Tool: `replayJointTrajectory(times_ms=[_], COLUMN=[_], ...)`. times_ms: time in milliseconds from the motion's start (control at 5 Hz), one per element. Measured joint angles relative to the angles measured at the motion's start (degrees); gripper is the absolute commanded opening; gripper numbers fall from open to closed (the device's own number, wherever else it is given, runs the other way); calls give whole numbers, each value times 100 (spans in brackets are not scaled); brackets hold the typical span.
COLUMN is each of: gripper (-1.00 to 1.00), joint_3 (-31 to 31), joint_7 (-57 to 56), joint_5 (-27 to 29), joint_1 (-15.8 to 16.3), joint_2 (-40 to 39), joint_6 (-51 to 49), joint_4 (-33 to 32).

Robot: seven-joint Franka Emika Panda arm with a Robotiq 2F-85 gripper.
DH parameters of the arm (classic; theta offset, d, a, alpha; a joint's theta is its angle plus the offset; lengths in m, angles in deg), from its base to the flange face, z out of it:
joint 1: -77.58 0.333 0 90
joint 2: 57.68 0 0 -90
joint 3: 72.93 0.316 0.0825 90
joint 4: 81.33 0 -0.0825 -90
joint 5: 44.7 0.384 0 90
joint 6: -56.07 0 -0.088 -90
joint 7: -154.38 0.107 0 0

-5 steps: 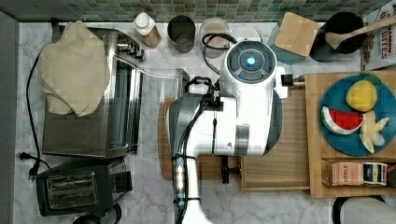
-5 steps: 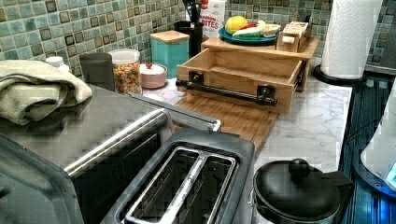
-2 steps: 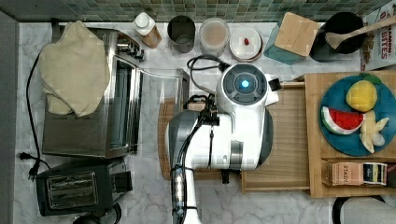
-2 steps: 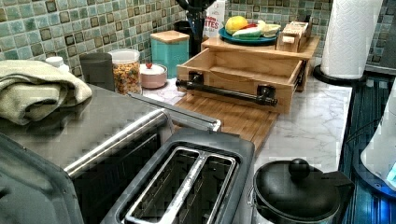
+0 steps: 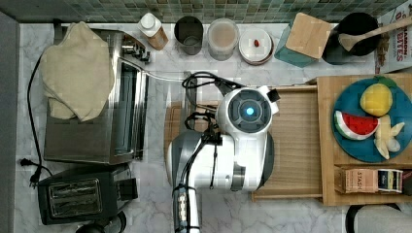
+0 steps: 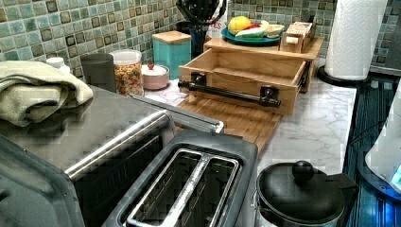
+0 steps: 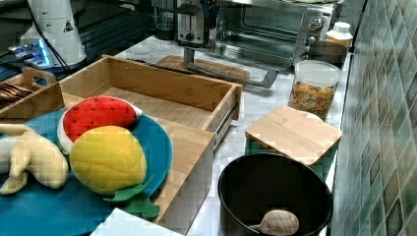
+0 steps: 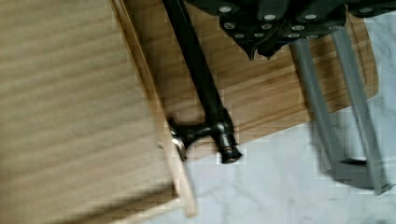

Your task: Close the drawer.

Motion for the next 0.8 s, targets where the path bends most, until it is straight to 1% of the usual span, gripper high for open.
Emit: replayJointTrajectory(times_ms=[200, 400, 600, 800], gripper=[-100, -100, -100, -100], joint_3=[18, 104, 167, 172], joint_7=[-560, -571, -571, -571], joint_5=[-1, -5, -5, -5], joint_1=[90, 105, 171, 240], joint_2=[60, -9, -158, -276], joint_6=[677, 909, 909, 1155], joint_4=[-302, -492, -649, -884])
